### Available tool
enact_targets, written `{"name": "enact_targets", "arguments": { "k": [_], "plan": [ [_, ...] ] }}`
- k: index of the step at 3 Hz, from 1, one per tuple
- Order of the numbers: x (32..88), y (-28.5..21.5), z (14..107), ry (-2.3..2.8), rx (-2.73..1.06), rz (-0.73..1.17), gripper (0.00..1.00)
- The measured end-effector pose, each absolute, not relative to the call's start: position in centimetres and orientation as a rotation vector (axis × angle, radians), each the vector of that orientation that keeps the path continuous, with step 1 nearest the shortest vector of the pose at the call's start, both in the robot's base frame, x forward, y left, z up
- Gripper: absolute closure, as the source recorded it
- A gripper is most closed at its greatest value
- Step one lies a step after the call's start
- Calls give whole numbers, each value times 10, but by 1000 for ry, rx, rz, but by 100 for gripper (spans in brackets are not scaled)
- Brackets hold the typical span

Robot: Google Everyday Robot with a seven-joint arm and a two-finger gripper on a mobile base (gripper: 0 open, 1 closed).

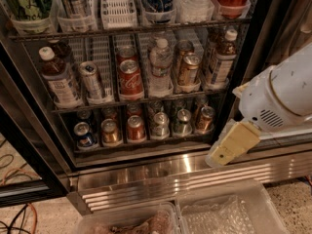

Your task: Pick redbull can from middle shelf of fridge

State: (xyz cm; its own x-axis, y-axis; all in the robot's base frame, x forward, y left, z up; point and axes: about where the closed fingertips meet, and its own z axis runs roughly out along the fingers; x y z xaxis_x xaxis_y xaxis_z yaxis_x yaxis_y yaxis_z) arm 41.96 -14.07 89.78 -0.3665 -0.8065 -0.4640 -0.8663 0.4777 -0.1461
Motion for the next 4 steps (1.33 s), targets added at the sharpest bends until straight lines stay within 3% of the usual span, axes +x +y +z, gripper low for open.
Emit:
{"name": "enact_targets", "arguments": {
  "k": [2, 4],
  "plan": [
    [422, -128, 896, 2197, -1372, 236, 0],
    [433, -56, 874, 2085, -1172, 487, 0]
  ]
}}
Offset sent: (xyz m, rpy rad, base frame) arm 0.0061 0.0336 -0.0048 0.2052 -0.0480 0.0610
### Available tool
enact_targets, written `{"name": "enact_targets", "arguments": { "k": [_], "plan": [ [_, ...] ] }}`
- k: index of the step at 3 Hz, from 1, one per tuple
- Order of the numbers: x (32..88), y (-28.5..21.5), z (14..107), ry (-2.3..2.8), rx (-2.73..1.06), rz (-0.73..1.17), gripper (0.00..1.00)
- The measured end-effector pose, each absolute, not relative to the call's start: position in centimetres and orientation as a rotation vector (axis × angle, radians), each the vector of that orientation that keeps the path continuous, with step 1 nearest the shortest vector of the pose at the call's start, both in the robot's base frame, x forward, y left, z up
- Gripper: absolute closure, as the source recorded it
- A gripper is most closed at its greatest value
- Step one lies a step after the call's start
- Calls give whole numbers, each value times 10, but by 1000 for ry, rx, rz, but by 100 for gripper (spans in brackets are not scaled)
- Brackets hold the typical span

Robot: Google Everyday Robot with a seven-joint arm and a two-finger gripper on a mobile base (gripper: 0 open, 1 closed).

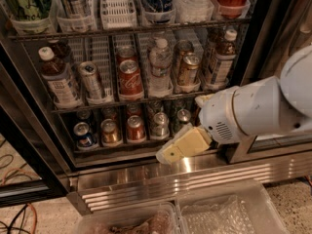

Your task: Pick redbull can from middle shelf of fridge

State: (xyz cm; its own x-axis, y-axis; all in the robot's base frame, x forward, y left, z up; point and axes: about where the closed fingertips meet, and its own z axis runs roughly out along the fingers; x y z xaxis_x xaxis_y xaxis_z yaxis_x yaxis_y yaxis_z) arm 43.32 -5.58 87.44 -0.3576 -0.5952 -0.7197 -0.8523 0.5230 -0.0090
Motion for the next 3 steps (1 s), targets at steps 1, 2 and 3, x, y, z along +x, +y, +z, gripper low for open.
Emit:
{"name": "enact_targets", "arguments": {
  "k": [1, 2, 3],
  "plan": [
    [440, -11, 880, 2007, -1118, 548, 0],
    [439, 26, 891, 1938, -1128, 596, 0],
    [439, 31, 892, 1924, -1132, 599, 0]
  ]
}}
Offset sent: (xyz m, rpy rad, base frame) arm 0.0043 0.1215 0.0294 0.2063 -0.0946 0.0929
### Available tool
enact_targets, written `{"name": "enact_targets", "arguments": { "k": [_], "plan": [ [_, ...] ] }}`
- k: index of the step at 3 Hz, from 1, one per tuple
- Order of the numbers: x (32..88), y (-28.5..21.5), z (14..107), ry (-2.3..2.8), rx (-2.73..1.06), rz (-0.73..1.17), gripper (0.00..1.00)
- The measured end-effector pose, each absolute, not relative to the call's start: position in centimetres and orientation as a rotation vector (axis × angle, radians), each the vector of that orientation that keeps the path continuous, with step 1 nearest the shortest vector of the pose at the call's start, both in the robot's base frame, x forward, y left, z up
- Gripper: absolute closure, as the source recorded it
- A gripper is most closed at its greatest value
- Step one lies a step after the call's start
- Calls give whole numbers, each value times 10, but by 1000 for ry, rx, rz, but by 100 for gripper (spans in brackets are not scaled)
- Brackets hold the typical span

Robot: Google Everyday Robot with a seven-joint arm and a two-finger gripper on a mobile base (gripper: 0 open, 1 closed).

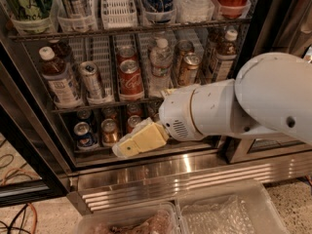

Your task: Pick redbull can from middle shelf of fridge

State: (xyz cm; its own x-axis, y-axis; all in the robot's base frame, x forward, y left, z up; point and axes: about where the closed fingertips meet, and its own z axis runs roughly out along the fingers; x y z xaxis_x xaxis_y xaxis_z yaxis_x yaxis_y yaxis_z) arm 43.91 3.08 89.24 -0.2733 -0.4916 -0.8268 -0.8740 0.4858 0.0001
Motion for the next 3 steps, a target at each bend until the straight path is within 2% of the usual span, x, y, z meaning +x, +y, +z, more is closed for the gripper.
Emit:
{"name": "enact_targets", "arguments": {
  "k": [3],
  "plan": [
    [483, 148, 878, 1765, -1030, 722, 0]
  ]
}}
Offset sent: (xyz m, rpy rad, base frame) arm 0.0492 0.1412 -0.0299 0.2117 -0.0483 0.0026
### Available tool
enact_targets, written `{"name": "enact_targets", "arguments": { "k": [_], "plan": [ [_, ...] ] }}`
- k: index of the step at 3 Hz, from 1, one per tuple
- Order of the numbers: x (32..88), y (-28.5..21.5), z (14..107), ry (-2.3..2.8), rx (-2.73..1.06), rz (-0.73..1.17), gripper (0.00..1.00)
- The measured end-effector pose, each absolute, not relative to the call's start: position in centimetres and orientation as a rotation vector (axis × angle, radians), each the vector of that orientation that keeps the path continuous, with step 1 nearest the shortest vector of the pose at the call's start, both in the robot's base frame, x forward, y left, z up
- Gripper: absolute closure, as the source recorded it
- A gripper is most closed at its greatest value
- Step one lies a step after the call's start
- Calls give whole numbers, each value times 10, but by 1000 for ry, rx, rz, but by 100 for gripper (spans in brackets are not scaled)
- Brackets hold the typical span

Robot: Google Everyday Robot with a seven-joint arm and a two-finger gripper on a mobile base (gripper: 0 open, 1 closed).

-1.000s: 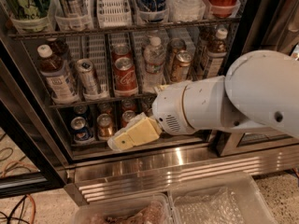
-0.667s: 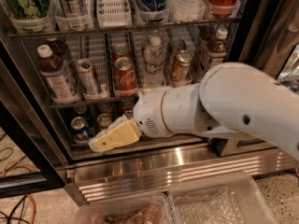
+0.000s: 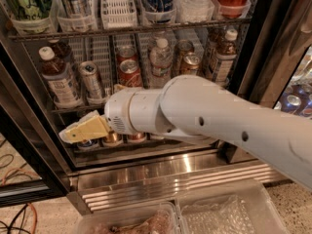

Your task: Pick redbull can from middle shelf of fridge

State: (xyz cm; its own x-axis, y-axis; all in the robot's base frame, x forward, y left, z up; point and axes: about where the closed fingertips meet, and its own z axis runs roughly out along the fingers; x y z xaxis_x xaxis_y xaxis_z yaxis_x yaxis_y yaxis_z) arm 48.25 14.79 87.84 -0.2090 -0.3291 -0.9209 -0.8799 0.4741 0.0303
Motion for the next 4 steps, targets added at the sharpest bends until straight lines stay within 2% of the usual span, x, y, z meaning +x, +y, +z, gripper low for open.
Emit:
{"name": "enact_targets", "arguments": {
  "k": [2, 4],
  "plan": [
    [502, 173, 870, 1747, -912, 604, 0],
    [519, 203, 851, 1786, -787, 642, 0]
  ]
}}
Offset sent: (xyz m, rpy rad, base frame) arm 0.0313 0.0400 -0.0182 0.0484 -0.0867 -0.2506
